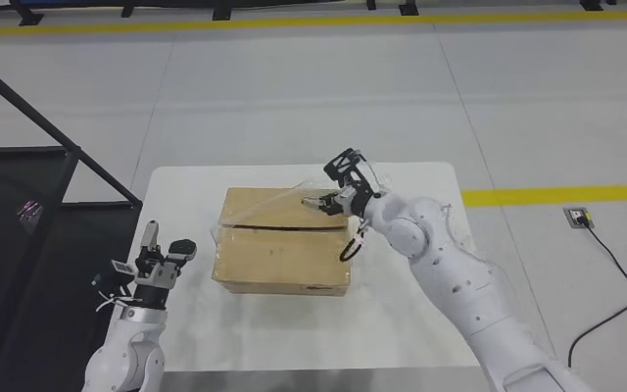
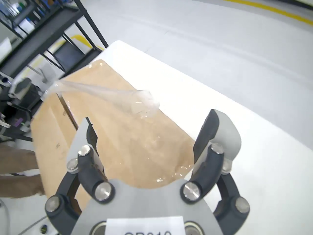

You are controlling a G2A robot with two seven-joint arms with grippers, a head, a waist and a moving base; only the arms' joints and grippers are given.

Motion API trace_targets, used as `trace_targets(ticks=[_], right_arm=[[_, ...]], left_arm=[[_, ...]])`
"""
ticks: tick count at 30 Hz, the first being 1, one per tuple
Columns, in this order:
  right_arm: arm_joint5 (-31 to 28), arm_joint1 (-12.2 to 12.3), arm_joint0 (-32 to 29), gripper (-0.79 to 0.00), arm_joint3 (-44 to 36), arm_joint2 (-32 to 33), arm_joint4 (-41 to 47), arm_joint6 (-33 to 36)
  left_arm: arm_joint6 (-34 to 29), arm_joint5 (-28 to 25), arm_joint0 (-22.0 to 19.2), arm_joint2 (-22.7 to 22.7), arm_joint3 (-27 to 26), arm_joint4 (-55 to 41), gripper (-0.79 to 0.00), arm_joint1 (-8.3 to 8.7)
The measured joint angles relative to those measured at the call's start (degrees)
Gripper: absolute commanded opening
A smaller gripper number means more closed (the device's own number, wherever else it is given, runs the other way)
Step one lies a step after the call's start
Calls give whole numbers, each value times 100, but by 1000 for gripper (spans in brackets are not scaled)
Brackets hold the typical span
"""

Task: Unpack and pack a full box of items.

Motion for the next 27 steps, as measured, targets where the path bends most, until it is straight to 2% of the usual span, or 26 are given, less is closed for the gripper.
trace_targets(ticks=[2, 5, 8, 12, 15, 17, 18, 22, 27], right_arm=[[609, -5, -50, 0, -338, -265, -935, -84], [1267, -59, -72, 0, -738, -644, -2051, 356], [1521, -152, 47, 0, -875, -933, -2643, 962], [1530, -272, 209, 0, -795, -1124, -2845, 1294], [1521, -360, 327, -191, -652, -1220, -2930, 1449], [1654, -425, 408, -351, -521, -1264, -3013, 1646], [1724, -456, 435, -394, -478, -1287, -3038, 1733], [1775, -561, 522, -400, -312, -1334, -3066, 1868], [1718, -625, 510, -360, -265, -1304, -3147, 1861]], left_arm=[[9, 9, -1, 5, -7, 15, 0, -1], [36, 28, -5, 31, -11, 36, 0, -6], [51, 20, 0, 54, -36, 58, 0, -11], [65, -16, 35, 29, -65, 53, 0, -13], [63, -26, 57, -3, -68, 22, 0, -13], [57, -29, 66, -14, -67, 10, 0, -14], [57, -29, 68, -16, -66, 4, 0, -14], [60, -23, 68, -19, -68, -1, 0, -17], [50, 8, 46, -11, -73, 37, 0, -18]])
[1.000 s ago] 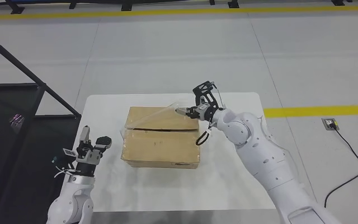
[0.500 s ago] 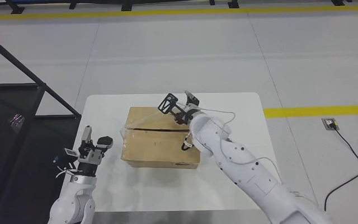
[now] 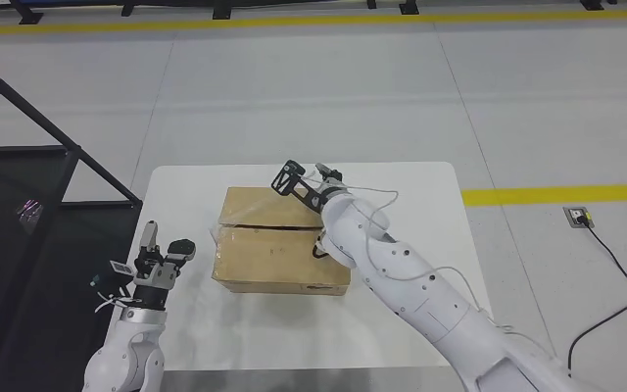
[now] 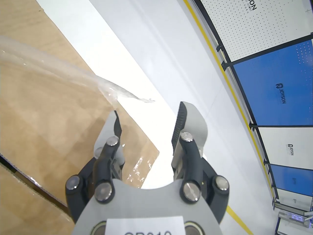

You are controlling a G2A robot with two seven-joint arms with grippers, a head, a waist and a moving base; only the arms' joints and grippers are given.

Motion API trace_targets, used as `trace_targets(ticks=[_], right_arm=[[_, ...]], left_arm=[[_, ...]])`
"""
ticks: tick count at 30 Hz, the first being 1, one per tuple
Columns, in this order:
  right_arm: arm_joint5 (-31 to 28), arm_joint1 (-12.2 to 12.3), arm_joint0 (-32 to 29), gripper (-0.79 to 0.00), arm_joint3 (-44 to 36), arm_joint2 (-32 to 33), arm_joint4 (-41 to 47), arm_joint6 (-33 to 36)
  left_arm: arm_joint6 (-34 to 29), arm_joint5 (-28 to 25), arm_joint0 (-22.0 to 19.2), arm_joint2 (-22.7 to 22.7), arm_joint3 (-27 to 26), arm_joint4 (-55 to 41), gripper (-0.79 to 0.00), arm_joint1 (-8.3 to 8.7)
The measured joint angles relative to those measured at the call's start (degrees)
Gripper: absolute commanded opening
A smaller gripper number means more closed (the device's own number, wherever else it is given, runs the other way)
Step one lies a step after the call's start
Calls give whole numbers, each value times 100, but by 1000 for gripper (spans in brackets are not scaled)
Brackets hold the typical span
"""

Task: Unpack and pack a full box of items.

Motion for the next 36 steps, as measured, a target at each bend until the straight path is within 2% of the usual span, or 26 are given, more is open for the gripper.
trace_targets(ticks=[3, 8, 16, 21, 23, 28, 36], right_arm=[[-68, -25, -19, -296, 3, 24, -74, 48], [-284, -71, -10, -296, 44, 118, -20, 13], [-667, -128, 196, -215, 463, 396, 233, -471], [-997, -210, 461, -154, 981, 491, 485, -776], [-1112, -264, 577, -163, 1214, 492, 610, -891], [-1458, -393, 884, -86, 1905, 541, 1034, -1228], [-2039, -651, 1385, -99, 3146, 529, 1620, -1768]], left_arm=[[1, 9, -12, 9, 0, 18, 0, -2], [-7, 3, -19, 13, 7, 7, 0, -5], [-3, -24, -7, -6, 48, -7, 0, -9], [-1, -44, 21, -34, 32, -30, 0, -11], [1, -49, 32, -43, 30, -39, 0, -12], [9, -41, 46, -56, 24, -44, 0, -14], [2, -28, 48, -60, 27, -40, 0, -17]])
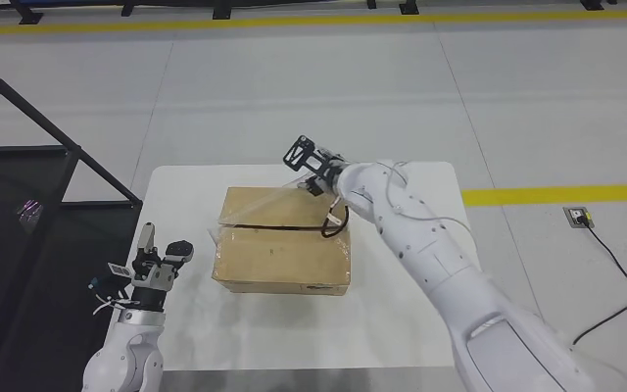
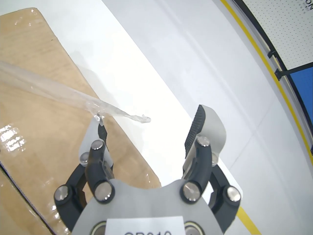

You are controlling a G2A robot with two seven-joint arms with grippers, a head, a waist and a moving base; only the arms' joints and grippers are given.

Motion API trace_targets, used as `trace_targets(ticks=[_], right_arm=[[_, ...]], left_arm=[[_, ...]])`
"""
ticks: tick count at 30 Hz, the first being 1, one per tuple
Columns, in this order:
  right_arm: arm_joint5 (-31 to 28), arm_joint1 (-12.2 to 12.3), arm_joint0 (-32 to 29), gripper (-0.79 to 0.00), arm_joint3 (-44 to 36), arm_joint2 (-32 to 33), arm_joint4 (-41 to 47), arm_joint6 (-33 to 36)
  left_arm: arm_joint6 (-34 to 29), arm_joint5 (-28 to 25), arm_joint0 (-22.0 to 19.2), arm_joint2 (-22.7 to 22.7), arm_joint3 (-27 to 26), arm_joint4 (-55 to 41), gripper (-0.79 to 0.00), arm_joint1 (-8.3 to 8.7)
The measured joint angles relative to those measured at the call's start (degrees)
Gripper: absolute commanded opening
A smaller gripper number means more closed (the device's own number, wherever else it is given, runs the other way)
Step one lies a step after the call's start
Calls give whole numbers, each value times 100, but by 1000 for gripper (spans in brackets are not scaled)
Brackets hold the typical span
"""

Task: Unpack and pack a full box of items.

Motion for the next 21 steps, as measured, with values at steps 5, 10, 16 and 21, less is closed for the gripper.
trace_targets(ticks=[5, 10, 16, 21], right_arm=[[-495, -113, 238, -265, 642, 13, 248, -447], [-937, -186, 383, -486, 1055, 6, 360, -843], [-1205, -260, 490, -557, 1338, -43, 348, -1034], [-1428, -275, 564, -422, 1549, -12, 427, -1177]], left_arm=[[14, 14, -10, -1, 8, 8, 0, -3], [15, 20, -14, -2, 13, 27, 0, -4], [31, 49, -37, 10, 24, 45, 0, -7], [24, 61, -62, 32, 18, 61, 0, -10]])
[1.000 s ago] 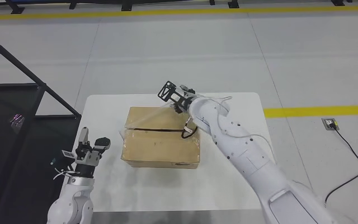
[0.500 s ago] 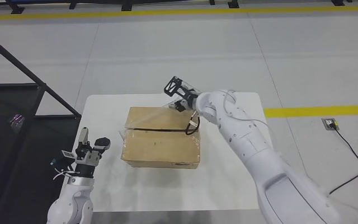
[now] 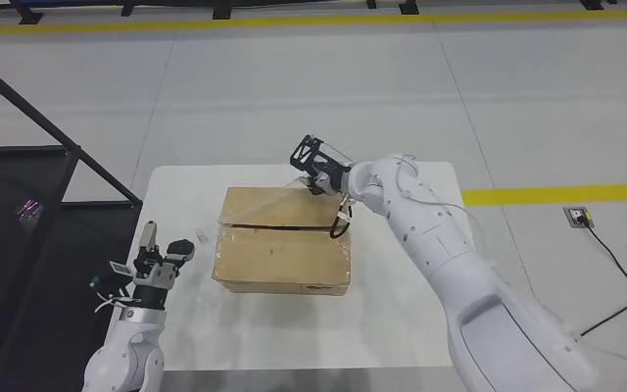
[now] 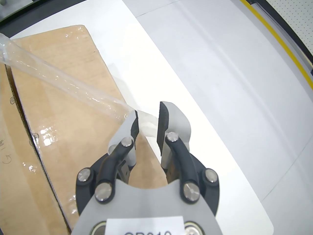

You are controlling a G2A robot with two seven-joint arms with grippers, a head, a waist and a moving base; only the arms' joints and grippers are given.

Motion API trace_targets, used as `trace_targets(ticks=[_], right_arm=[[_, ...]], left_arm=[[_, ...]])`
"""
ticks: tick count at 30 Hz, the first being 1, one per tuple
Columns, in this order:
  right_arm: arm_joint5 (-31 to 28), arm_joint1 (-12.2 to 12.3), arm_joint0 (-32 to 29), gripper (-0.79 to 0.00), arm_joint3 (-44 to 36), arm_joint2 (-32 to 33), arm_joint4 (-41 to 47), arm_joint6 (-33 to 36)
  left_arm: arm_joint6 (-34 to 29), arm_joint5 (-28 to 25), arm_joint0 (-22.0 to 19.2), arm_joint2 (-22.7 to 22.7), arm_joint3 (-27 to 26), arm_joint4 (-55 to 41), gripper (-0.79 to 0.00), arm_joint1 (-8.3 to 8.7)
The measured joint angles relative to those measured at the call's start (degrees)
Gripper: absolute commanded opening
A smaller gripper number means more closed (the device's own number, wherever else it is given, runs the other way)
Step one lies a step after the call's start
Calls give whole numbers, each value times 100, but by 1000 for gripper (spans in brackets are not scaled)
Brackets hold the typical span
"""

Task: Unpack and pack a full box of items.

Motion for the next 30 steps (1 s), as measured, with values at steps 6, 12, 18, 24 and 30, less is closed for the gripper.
trace_targets(ticks=[6, 12, 18, 24, 30], right_arm=[[-65, -2, 64, -416, 287, 208, 469, 165], [42, -36, 92, -406, 465, 529, 1279, 879], [207, -63, 44, -249, 499, 845, 2081, 1473], [479, -60, -23, -18, 513, 1079, 2666, 1783], [742, -69, -53, 0, 488, 1116, 2763, 1796]], left_arm=[[16, 17, -22, 7, 25, 25, 0, -3], [71, 27, -50, -2, 81, 32, 0, -6], [204, 40, -84, -5, 142, 8, 0, -17], [328, 53, -95, 38, 208, 285, 0, -19], [685, 35, -155, 264, 248, 799, 0, -47]])
